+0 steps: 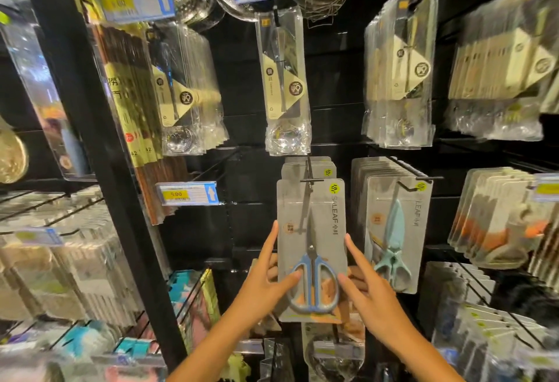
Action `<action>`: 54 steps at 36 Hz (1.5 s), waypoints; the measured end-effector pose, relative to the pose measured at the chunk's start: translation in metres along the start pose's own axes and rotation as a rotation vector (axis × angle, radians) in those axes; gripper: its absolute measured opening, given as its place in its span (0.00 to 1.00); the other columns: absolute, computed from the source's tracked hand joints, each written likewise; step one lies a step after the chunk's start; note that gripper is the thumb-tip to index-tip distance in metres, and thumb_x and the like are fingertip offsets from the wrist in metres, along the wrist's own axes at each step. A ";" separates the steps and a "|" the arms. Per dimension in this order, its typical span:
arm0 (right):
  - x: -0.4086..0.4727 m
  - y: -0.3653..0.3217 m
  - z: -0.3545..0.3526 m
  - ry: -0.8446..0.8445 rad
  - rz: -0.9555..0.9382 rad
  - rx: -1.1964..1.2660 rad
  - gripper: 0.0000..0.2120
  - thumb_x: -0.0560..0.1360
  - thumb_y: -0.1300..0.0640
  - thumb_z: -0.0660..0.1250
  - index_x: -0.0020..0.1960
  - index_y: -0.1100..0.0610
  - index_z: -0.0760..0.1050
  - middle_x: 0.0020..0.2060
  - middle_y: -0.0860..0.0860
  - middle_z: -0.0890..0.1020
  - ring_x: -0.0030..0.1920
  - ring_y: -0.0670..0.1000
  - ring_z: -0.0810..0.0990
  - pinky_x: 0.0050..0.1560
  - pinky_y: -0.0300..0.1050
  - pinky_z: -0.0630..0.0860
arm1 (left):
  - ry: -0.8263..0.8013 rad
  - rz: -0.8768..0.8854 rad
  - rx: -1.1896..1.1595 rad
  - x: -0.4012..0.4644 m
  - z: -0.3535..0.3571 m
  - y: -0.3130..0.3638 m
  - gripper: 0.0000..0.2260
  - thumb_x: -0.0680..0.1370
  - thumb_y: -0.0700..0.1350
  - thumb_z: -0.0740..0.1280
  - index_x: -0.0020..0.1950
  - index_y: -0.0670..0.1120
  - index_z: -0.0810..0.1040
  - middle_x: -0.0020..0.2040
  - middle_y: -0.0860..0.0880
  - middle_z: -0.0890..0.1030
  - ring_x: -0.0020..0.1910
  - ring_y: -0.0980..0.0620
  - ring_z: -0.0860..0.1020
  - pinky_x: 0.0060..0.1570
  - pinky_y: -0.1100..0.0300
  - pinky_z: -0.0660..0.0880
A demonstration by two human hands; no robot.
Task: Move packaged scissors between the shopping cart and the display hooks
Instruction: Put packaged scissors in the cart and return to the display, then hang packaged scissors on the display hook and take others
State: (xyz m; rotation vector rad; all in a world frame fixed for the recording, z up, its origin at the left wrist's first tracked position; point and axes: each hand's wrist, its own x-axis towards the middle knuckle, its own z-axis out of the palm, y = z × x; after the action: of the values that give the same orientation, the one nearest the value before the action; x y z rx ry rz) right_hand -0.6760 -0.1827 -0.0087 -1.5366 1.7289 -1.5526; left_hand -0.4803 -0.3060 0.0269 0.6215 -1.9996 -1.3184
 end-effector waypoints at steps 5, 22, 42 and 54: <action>0.027 0.007 0.007 -0.031 0.047 -0.073 0.38 0.81 0.44 0.63 0.75 0.25 0.38 0.45 0.58 0.86 0.43 0.60 0.85 0.50 0.57 0.83 | -0.021 -0.036 0.057 0.026 -0.008 -0.003 0.44 0.75 0.56 0.74 0.78 0.71 0.47 0.67 0.54 0.77 0.63 0.54 0.80 0.65 0.50 0.77; 0.074 0.015 0.012 -0.047 0.133 -0.150 0.46 0.80 0.47 0.67 0.78 0.34 0.31 0.79 0.49 0.61 0.69 0.48 0.73 0.64 0.44 0.73 | -0.114 -0.226 0.142 0.074 -0.004 0.014 0.48 0.78 0.43 0.72 0.79 0.63 0.37 0.78 0.48 0.65 0.71 0.50 0.73 0.71 0.47 0.71; -0.005 0.007 0.089 -0.382 -0.322 -0.536 0.24 0.82 0.45 0.60 0.77 0.43 0.63 0.75 0.38 0.63 0.76 0.42 0.58 0.78 0.39 0.55 | -0.027 0.028 0.994 -0.107 -0.056 -0.054 0.30 0.81 0.54 0.63 0.81 0.59 0.55 0.81 0.61 0.51 0.80 0.62 0.47 0.78 0.62 0.50; -0.058 -0.028 0.251 -0.836 -0.535 -0.338 0.23 0.79 0.43 0.60 0.72 0.48 0.72 0.70 0.46 0.74 0.72 0.49 0.69 0.73 0.49 0.69 | 0.145 -0.363 1.061 -0.310 -0.143 -0.092 0.28 0.82 0.59 0.59 0.81 0.54 0.59 0.81 0.49 0.62 0.79 0.42 0.61 0.72 0.40 0.67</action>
State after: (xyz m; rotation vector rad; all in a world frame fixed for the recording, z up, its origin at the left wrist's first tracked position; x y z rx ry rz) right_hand -0.4390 -0.2473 -0.0903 -2.4829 1.1599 -0.5821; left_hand -0.1626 -0.2142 -0.0995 1.5486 -2.4341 -0.2365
